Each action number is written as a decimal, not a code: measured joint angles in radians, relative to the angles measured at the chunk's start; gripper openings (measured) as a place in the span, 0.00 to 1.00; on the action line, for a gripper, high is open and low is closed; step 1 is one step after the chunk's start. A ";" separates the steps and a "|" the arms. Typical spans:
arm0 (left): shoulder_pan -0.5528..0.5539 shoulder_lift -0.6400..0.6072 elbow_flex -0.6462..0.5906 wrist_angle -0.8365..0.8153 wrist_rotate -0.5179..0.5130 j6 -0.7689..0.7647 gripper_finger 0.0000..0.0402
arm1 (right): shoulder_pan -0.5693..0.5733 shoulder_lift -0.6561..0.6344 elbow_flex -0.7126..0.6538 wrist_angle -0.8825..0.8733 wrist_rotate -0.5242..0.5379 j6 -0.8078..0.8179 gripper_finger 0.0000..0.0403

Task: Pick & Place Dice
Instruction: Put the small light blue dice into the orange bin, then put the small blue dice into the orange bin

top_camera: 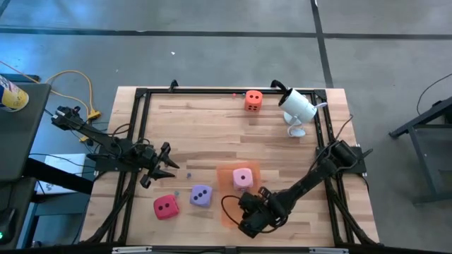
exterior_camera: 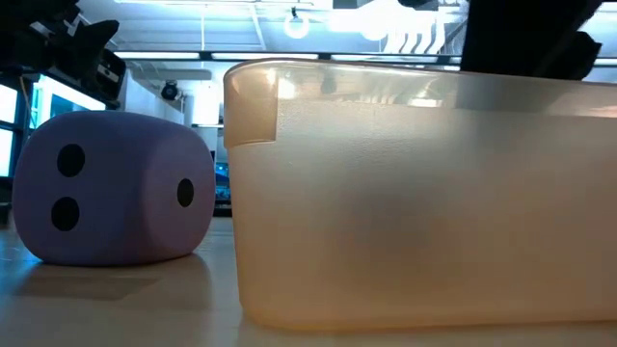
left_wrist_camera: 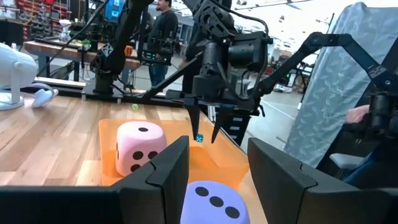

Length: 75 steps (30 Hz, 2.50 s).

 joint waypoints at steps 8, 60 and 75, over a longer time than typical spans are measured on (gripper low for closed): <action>0.000 0.000 0.000 0.000 0.002 -0.001 0.40 | 0.028 0.000 0.000 0.006 0.140 -0.018 0.52; 0.000 0.000 0.000 0.000 0.041 -0.026 0.40 | -0.069 -0.009 0.000 0.091 -0.069 -0.030 0.81; 0.000 0.000 0.000 0.000 0.042 -0.020 0.40 | -0.075 -0.010 0.000 0.105 -0.043 -0.035 0.81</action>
